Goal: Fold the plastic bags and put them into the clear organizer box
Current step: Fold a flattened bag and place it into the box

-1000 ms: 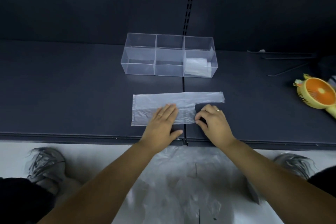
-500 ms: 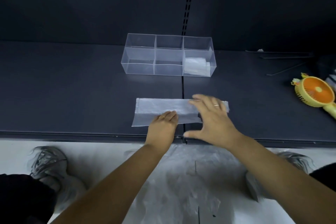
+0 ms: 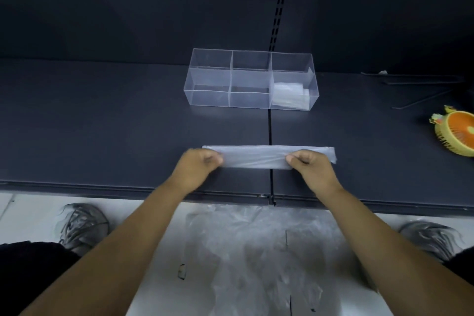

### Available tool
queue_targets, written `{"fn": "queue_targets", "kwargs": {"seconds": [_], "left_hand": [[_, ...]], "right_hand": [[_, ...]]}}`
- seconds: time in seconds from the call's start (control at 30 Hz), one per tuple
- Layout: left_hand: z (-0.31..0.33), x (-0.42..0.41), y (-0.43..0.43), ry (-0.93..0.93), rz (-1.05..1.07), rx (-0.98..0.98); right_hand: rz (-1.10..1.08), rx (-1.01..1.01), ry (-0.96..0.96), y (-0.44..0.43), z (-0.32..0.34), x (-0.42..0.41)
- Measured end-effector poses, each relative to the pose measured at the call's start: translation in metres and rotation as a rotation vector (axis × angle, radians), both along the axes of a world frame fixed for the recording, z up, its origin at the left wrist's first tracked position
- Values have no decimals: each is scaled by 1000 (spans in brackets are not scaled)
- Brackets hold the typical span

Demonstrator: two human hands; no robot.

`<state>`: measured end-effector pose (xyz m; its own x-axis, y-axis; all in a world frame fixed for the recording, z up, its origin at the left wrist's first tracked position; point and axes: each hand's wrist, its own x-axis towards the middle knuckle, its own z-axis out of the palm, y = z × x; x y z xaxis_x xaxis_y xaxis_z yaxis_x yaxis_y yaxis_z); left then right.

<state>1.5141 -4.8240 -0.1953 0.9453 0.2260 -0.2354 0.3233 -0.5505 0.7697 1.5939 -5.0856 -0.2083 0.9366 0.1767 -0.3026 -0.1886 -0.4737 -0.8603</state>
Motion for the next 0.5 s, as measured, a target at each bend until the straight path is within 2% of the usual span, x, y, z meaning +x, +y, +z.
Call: {"fn": "queue_targets", "kwargs": {"seconds": [0.1, 0.27, 0.33, 0.4, 0.5], "left_hand": [[-6, 5, 17, 58, 189, -113], [-16, 9, 13, 68, 391, -19], [-15, 8, 6, 80, 409, 70], [-12, 5, -3, 41, 419, 272], [-10, 1, -28, -264, 264, 564]], "right_hand": [[-97, -36, 21, 8, -5, 8], [-200, -187, 3, 22, -5, 14], [-200, -259, -10, 27, -4, 15], [-189, -316, -21, 29, -3, 17], [-198, -339, -18, 30, -4, 18]]}}
